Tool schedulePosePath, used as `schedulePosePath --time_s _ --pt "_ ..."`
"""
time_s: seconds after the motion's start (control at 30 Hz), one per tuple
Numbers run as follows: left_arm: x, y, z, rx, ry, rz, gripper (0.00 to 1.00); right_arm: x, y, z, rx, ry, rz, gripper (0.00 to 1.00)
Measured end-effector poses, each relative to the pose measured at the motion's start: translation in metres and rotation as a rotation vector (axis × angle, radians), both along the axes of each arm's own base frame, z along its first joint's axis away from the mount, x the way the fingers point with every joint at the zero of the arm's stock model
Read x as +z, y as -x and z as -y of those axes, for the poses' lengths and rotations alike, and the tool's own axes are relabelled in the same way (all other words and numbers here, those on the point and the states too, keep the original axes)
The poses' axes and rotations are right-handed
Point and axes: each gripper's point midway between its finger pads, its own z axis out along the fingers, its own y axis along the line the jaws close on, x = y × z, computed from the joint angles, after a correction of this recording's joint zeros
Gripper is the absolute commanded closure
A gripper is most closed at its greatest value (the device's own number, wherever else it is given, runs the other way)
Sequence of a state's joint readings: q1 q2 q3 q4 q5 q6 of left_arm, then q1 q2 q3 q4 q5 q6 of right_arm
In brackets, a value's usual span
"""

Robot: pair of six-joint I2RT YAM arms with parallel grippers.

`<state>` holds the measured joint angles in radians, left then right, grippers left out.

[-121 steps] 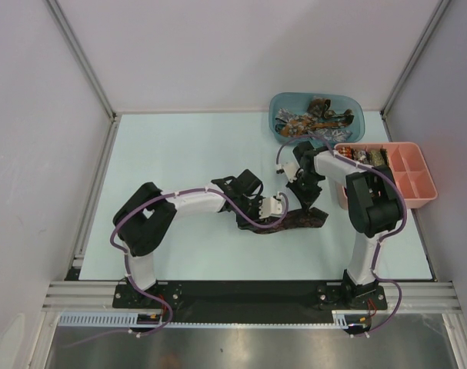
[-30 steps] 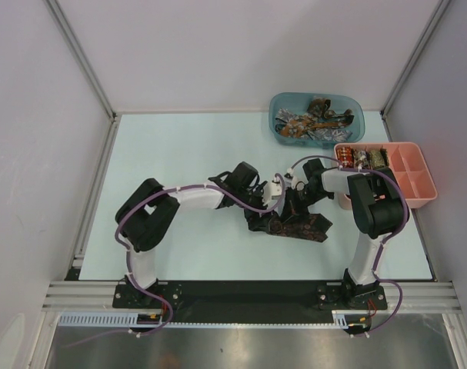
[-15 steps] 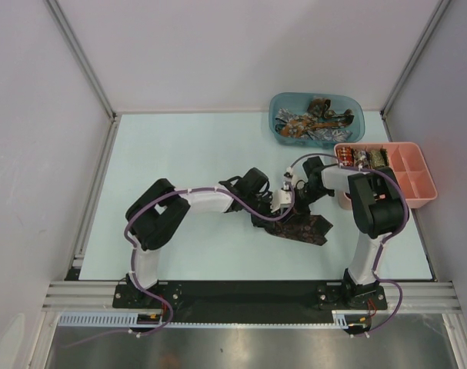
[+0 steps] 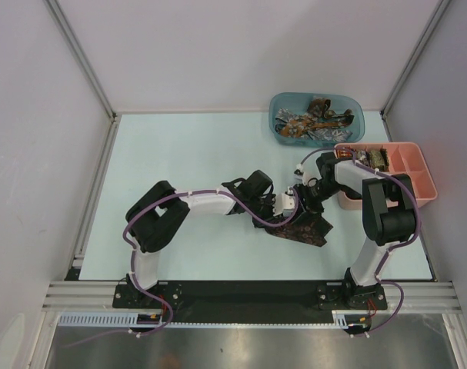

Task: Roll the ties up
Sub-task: Roll the tie at the center of the board.

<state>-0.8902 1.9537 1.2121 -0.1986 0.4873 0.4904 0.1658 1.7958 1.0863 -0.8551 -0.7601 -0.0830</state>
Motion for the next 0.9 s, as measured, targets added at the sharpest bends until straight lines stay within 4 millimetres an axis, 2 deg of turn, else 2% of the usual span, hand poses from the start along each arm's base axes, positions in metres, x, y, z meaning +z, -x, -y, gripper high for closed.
schedulePosePath --time_s 0.3,0.5,0.63,0.9 --pt "0.0 0.0 0.0 0.0 0.0 0.0 0.82 -0.015 0.018 0.044 0.18 0.221 0.031 0.61" --pt "0.001 0.0 0.0 0.0 -0.004 -0.002 0.82 -0.021 0.025 0.069 0.296 0.332 0.053 0.58" --pt "0.001 0.0 0.0 0.0 -0.005 -0.002 0.82 -0.024 0.025 0.074 0.343 0.379 0.072 0.59" --pt "0.001 0.0 -0.001 0.0 -0.006 -0.001 0.82 -0.029 0.029 0.072 0.412 0.426 0.078 0.61"
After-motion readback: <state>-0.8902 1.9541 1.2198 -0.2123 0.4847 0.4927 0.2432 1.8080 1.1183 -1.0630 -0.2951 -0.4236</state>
